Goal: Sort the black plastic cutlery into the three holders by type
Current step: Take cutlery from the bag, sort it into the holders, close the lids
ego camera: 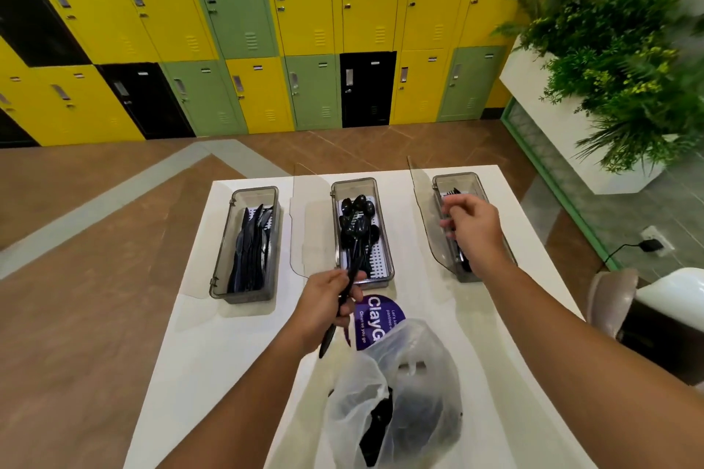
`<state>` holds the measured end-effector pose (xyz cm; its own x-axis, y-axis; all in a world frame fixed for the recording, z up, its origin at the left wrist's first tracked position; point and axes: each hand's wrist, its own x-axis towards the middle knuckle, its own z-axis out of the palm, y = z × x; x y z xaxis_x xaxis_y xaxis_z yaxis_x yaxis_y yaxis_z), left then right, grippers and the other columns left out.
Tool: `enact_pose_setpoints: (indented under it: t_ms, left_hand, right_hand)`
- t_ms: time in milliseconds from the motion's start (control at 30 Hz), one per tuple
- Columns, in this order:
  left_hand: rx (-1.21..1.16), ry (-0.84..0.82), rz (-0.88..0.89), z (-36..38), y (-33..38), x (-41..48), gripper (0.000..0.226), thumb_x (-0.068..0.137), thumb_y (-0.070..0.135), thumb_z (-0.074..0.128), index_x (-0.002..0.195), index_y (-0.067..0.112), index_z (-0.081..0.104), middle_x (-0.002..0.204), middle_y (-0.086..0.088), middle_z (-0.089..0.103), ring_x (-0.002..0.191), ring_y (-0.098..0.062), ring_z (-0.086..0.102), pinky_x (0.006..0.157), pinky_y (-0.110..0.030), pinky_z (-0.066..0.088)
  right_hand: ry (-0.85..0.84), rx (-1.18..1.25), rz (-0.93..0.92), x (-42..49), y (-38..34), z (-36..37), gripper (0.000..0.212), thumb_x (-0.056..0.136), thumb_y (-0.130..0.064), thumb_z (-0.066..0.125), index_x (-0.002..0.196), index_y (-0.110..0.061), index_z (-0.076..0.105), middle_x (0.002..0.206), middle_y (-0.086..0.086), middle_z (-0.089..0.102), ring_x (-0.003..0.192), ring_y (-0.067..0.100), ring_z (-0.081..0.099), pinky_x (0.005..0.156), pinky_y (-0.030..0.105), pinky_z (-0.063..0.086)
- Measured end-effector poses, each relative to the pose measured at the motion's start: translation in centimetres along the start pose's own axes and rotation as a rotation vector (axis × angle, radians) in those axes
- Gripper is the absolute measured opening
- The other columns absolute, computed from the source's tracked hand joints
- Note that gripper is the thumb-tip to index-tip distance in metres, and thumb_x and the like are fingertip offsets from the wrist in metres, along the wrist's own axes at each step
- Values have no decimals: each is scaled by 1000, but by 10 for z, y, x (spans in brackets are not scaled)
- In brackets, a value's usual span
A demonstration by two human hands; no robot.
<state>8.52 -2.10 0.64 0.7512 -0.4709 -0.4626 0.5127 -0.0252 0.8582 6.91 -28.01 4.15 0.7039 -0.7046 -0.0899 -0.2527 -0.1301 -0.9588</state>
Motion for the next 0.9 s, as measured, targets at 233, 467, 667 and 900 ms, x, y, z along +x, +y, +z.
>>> enact_pose_setpoints:
  t_ms: [233,467,667,900]
  left_hand:
    - [29,224,266,-63,49,-8,19,101,15,58,94,0,67,74,-12,70,47,-18,54,42,-25,41]
    - [4,576,133,-136,58,28,17,93,-2,51,92,3,67,79,-11,63,53,-13,53,41,-21,43]
    - [183,671,24,-164,49,65,33,91,-7,47,119,4,61,96,-15,68,69,-19,65,60,-33,60]
    - [414,599,50,-153,41,60,28,95,0,48,116,6,65,103,-9,65,77,-15,57,66,-25,43]
  right_hand:
    - [-395,-163,-163,-53,-30,73,24,98,-5,50,97,-18,71,89,2,73,74,17,70,68,31,56]
    - [-607,-670,-187,-83,19,106,28,99,-16,47,115,-23,68,109,-6,68,87,7,66,80,29,54]
    - [-675,-860,-237,-89,35,109,30,99,-15,44,115,-19,69,115,2,65,88,22,61,73,30,49]
    - [-686,-861,-260,-87,41,107,33,96,-10,46,119,-21,68,114,-1,66,85,15,58,64,24,42]
